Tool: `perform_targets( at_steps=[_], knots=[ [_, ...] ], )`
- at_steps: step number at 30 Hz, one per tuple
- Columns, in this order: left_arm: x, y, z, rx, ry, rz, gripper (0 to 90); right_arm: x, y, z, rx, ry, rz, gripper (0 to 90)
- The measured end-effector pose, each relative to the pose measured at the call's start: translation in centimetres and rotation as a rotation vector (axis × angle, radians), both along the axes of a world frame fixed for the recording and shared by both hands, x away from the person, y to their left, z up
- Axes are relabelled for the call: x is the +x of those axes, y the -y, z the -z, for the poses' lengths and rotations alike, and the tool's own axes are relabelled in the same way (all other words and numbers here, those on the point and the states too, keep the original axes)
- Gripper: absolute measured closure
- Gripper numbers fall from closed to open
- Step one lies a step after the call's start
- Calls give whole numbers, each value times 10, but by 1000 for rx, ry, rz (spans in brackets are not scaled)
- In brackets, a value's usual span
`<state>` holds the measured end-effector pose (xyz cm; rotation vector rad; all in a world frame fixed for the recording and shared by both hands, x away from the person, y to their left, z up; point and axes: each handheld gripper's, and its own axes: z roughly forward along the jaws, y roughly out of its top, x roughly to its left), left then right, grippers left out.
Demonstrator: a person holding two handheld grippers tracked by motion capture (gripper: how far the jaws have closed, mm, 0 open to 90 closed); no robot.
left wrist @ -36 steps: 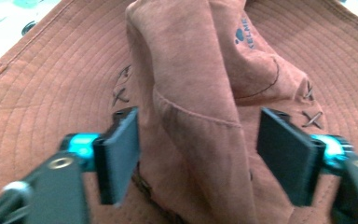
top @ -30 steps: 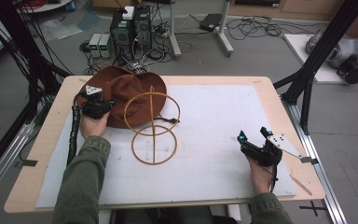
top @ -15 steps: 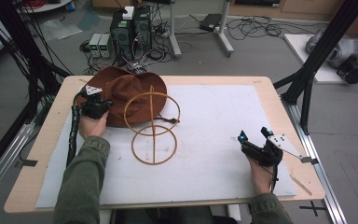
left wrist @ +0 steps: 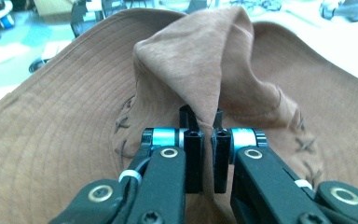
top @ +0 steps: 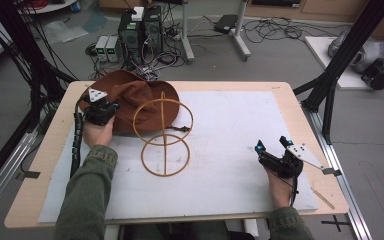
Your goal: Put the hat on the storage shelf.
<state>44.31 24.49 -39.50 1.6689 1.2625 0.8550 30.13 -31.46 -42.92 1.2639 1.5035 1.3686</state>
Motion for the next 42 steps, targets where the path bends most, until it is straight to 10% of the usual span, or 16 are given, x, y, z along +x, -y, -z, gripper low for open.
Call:
perform_targets(
  at_steps=[24,42],
  knots=[
    [-16,-18,-29,-264,163,-64,875,1,-4,1,-12,-11,-21,122],
    [-33,-34,-50,-381,307,-112,875,1,-2,0,-9,1,-13,122]
  ],
)
